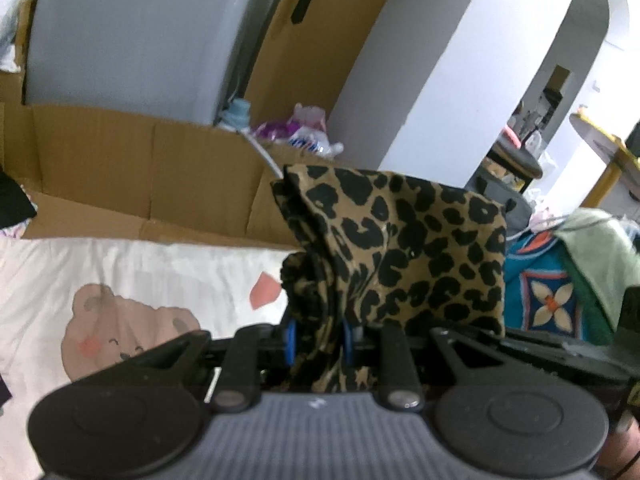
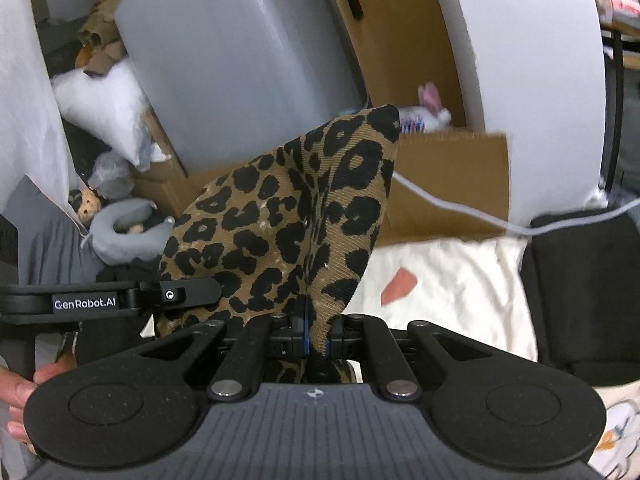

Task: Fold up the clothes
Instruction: 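Carry the lifted leopard skirt with both tools toward the teal cloth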

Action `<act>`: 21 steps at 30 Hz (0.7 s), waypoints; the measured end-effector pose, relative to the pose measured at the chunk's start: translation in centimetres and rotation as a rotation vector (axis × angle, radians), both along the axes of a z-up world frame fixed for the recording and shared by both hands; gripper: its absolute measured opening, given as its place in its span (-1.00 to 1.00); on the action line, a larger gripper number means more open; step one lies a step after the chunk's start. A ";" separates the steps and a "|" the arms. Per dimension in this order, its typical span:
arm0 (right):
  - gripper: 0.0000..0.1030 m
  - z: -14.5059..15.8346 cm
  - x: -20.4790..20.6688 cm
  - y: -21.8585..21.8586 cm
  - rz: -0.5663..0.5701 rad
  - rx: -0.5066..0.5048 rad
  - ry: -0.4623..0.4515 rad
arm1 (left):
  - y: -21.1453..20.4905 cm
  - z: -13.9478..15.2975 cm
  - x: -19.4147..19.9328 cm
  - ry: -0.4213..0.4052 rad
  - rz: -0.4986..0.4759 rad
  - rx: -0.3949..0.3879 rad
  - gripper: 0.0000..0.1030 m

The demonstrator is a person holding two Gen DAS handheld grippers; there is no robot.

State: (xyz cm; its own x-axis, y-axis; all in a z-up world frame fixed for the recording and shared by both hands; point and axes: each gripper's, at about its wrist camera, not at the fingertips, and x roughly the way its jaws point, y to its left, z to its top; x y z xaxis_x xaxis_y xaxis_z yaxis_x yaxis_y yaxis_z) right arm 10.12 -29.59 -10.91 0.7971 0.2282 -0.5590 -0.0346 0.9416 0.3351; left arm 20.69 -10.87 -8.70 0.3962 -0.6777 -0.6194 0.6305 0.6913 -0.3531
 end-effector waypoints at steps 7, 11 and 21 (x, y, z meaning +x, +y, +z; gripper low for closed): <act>-0.89 7.8 -1.3 -0.6 -0.007 -0.021 -0.063 | -1.0 7.7 -2.0 -0.071 0.001 -0.008 -0.56; -0.89 12.9 -2.1 -1.1 -0.013 -0.032 -0.106 | -1.6 12.0 -2.5 -0.088 0.012 -0.027 -0.56; -0.89 25.4 -5.3 -3.6 -0.061 0.023 -0.149 | -2.5 22.5 -5.9 -0.098 0.005 -0.053 -0.56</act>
State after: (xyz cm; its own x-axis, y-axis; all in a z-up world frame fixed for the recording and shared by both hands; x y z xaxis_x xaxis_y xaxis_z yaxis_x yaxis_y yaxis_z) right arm 4.77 -33.15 14.48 0.8837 0.1885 -0.4283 -0.0288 0.9354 0.3523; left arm 14.80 -13.38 13.80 0.4567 -0.7065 -0.5407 0.6607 0.6763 -0.3257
